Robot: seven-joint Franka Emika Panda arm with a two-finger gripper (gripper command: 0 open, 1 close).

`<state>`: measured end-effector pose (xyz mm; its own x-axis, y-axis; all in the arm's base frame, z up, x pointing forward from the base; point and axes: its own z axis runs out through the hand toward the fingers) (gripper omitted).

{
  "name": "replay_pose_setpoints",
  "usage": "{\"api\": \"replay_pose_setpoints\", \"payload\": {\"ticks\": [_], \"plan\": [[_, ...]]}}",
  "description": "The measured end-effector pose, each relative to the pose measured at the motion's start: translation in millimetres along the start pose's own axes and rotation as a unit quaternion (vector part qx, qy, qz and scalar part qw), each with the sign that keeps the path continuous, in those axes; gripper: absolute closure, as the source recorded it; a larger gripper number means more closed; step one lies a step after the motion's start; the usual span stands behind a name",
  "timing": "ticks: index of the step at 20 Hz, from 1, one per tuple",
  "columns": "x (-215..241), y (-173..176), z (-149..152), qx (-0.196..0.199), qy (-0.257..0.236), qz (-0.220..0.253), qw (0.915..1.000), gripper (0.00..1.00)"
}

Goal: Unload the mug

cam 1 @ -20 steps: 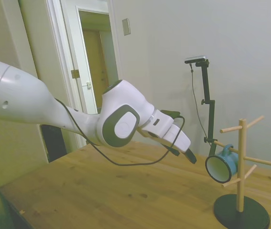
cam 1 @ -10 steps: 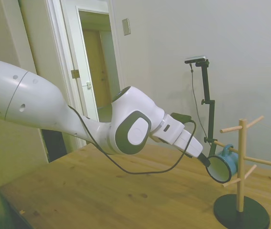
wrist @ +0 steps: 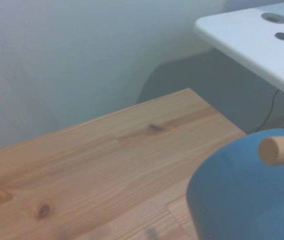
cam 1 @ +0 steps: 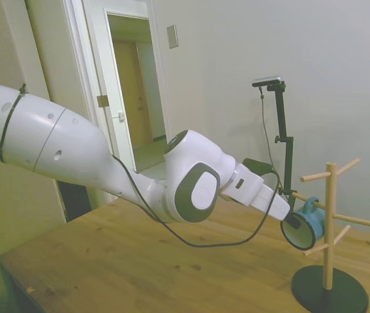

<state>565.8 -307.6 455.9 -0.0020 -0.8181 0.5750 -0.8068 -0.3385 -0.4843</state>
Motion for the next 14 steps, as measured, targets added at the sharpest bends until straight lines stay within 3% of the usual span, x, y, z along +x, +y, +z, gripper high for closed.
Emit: {"api": "replay_pose_setpoints", "payload": {"ticks": [1,14], "plan": [[1,1,3,0.001,0.004,0.002,1.0,1.0],[-1,3,16,-0.004,0.011,0.008,0.9999,1.0]]}}
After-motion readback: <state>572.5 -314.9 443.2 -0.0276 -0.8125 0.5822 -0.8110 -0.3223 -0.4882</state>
